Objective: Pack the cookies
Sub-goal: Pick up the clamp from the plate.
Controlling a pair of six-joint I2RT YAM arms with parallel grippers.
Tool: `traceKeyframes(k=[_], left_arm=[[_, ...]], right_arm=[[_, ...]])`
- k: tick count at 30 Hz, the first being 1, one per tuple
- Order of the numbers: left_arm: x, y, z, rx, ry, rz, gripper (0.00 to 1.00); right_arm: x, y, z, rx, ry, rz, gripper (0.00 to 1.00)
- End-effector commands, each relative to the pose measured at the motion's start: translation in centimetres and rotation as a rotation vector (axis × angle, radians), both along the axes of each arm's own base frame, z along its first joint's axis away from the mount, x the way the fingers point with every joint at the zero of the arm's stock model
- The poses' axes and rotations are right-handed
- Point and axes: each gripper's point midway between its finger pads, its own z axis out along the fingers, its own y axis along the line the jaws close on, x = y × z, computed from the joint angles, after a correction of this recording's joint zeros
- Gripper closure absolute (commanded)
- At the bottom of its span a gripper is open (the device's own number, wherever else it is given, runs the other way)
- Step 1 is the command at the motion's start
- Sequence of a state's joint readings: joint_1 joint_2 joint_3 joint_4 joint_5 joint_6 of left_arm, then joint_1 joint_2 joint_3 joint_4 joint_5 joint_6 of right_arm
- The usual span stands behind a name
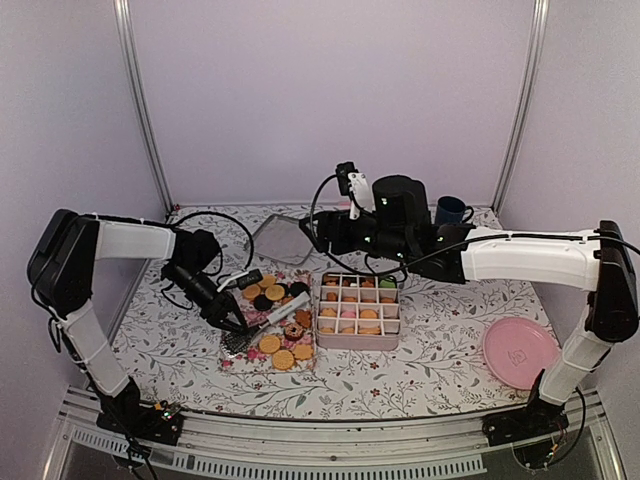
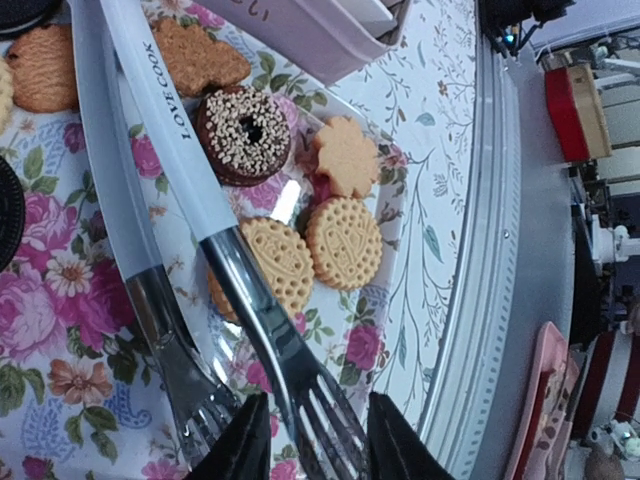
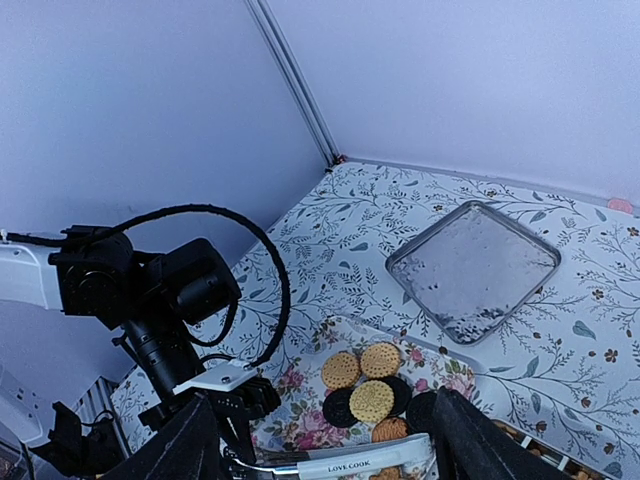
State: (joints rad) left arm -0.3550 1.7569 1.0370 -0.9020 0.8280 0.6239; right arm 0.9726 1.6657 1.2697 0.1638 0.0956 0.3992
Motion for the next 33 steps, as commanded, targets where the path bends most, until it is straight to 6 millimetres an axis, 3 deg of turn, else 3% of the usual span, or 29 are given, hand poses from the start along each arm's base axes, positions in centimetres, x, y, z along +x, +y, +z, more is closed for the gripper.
traceKeyframes(k=[1,5,7,8,10,19,28,33], left_arm=[[-0.8,0.2,-0.4,0.002,0.065,-0.023,0.71],[-1.1,0.4,-1.1,0.019,0.089,-0.036,0.71],[-1.0,0.4,-1.0,0.019,0.081,-0.035,0.62],[-0.9,0.4,-0.9,0.024,0.077,-0.032,0.53],[-0.6,0.4,-0.8,0.028,0.069,-0.032,0.48],[-1.1,0.6,-2.0,0.106,0.072,-0.052,0.53],[-0.9,0.7,-2.5,0.254,-0.031,-0.079,0.40],[-0.8,0.6,-3.0,0.346,-0.104,-0.090,0.47]], right_arm=[[-0.4,-0.3,1.2,0.024,-0.017,0.004,0.25],[-0.4,-0.3,1.4,0.026,-0.021,0.002,0.25],[-0.5,-0.3,1.4,0.027,-0.023,0.004,0.25],[-0.5,-0.3,1.4,0.027,-0.023,0.004,0.25],[-0.4,-0.3,1.2,0.024,-0.020,0.004,0.25],[-0.5,-0.5,1.0,0.023,-0.020,-0.001,0.25],[-0.5,-0.7,0.7,0.017,-0.018,-0.006,0.25],[-0.6,-0.7,0.6,0.019,-0.016,-0.003,0.25]])
